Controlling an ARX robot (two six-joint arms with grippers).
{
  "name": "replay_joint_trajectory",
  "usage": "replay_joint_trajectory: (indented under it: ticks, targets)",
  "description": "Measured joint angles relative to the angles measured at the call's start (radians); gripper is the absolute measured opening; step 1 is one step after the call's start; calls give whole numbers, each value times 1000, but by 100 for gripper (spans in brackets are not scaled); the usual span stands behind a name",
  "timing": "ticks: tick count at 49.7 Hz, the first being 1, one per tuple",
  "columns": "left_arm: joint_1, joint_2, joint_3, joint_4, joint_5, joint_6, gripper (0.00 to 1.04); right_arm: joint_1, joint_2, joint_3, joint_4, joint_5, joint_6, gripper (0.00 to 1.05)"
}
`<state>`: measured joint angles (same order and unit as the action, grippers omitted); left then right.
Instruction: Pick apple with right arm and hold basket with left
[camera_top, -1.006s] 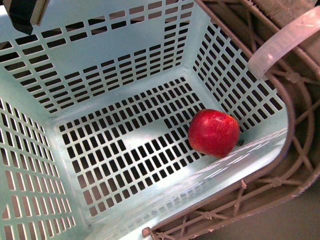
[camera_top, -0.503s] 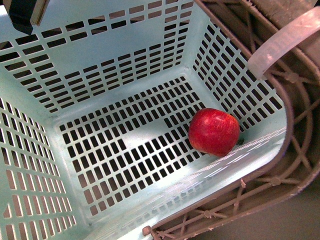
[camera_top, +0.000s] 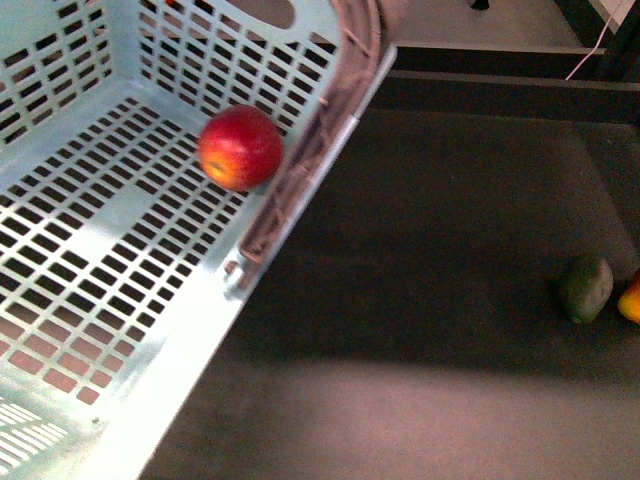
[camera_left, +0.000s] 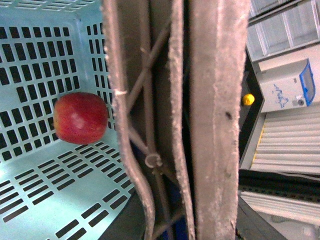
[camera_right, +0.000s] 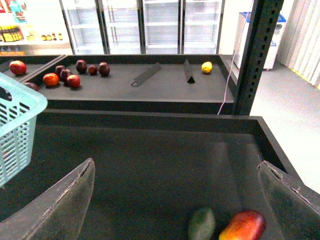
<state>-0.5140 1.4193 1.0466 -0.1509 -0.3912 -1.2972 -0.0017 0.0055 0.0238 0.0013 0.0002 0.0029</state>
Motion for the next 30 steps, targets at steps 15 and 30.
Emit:
replay_joint_trajectory:
  ticks: [15, 30]
  targets:
    - [248, 9, -85, 143, 147, -147, 17, 0, 0, 0, 0, 0, 0, 96]
    - [379, 150, -133, 228, 186, -222, 17, 0, 0, 0, 0, 0, 0, 96]
